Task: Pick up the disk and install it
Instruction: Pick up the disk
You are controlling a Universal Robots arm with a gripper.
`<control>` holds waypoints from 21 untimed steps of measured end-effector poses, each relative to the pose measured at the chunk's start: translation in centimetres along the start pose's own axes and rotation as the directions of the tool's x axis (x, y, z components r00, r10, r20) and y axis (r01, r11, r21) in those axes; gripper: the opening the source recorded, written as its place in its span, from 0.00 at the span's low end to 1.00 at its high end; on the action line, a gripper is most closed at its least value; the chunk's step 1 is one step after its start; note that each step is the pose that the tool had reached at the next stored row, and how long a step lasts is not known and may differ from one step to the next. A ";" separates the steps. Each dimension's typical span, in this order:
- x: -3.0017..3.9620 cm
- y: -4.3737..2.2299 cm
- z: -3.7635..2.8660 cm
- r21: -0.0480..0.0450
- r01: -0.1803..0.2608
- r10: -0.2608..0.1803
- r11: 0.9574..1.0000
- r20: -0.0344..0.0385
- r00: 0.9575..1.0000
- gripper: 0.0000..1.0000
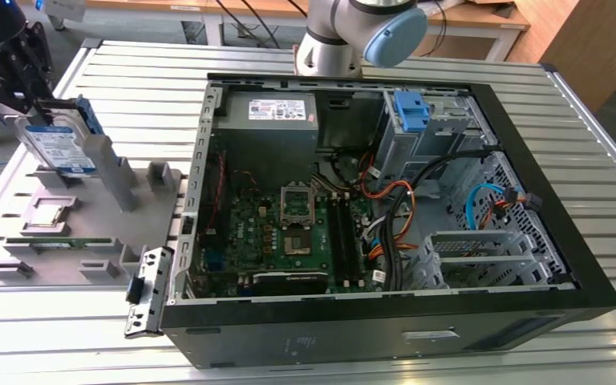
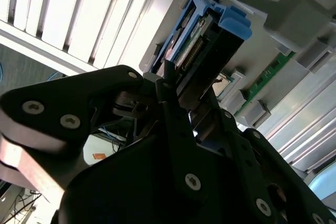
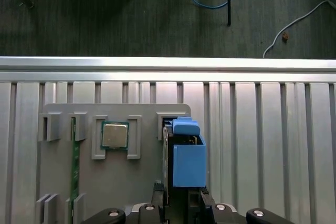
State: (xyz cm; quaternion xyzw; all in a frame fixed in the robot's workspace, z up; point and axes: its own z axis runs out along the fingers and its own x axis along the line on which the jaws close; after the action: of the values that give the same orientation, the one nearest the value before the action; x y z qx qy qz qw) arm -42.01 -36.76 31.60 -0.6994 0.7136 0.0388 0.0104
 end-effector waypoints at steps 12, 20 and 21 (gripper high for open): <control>-0.02 0.01 -0.30 0.000 0.000 0.000 1.000 0.000 1.000 0.35; -0.04 0.02 -0.56 0.000 0.000 0.000 1.000 0.000 1.000 0.35; -0.05 0.03 -0.68 0.000 0.000 0.000 1.000 0.000 1.000 0.35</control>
State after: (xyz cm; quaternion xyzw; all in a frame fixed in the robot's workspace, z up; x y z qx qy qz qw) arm -42.01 -36.76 32.29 -0.6995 0.7135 0.0388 0.0103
